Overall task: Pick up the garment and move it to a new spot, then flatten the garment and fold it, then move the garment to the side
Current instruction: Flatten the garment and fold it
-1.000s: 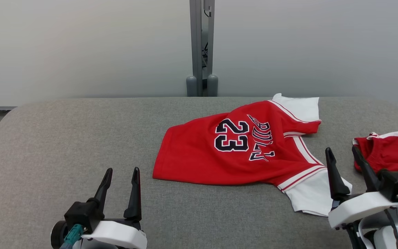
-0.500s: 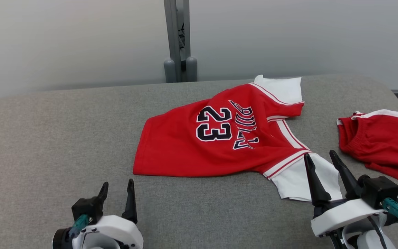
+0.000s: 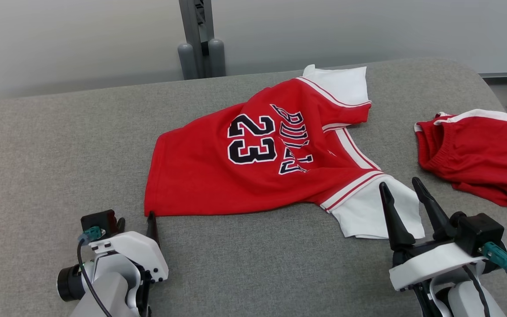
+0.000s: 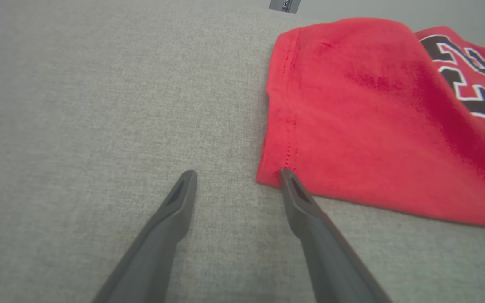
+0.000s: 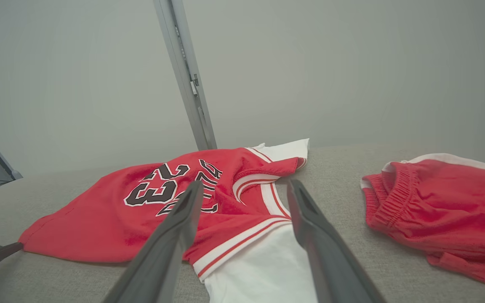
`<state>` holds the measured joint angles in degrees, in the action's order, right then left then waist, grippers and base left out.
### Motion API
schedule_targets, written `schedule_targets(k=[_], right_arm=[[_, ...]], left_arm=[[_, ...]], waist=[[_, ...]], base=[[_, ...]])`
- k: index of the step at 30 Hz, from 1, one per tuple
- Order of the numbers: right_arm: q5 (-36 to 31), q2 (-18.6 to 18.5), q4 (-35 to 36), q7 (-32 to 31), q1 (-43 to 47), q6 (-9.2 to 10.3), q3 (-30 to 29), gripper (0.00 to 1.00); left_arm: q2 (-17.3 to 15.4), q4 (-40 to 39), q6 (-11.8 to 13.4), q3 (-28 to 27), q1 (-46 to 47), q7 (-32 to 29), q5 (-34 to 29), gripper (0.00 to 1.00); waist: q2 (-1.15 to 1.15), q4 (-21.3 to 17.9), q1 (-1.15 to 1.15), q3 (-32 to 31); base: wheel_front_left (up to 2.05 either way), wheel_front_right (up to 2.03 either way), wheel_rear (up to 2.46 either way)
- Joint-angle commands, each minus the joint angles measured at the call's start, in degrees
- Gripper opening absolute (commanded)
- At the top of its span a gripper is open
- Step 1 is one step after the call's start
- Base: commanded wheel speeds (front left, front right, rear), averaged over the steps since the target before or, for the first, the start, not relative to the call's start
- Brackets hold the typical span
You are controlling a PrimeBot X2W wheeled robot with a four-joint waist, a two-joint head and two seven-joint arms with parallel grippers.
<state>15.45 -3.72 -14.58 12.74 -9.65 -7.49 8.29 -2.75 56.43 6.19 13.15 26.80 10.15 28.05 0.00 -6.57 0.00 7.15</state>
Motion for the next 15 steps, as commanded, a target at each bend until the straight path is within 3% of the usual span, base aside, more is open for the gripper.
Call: schedule_targets(k=[1, 15], right_arm=[[0.1, -0.4, -0.2, 0.5, -0.5, -0.02, 0.1, 1.0], [-0.1, -0.6, -1.5, 0.8, -1.8, -0.02, 0.4, 1.0]], left_arm=[[-0.3, 0.9, -0.1, 0.1, 1.2, 0.0, 0.3, 1.0], [-0.2, 8.7, -4.3, 5.8, 6.2, 0.7, 2.8, 1.0]], waist=[[0.0, -0.2, 0.0, 0.1], [0.0, -0.8, 0.0, 1.8]], base=[[0.0, 0.0, 0.0], [0.0, 0.0, 0.0]])
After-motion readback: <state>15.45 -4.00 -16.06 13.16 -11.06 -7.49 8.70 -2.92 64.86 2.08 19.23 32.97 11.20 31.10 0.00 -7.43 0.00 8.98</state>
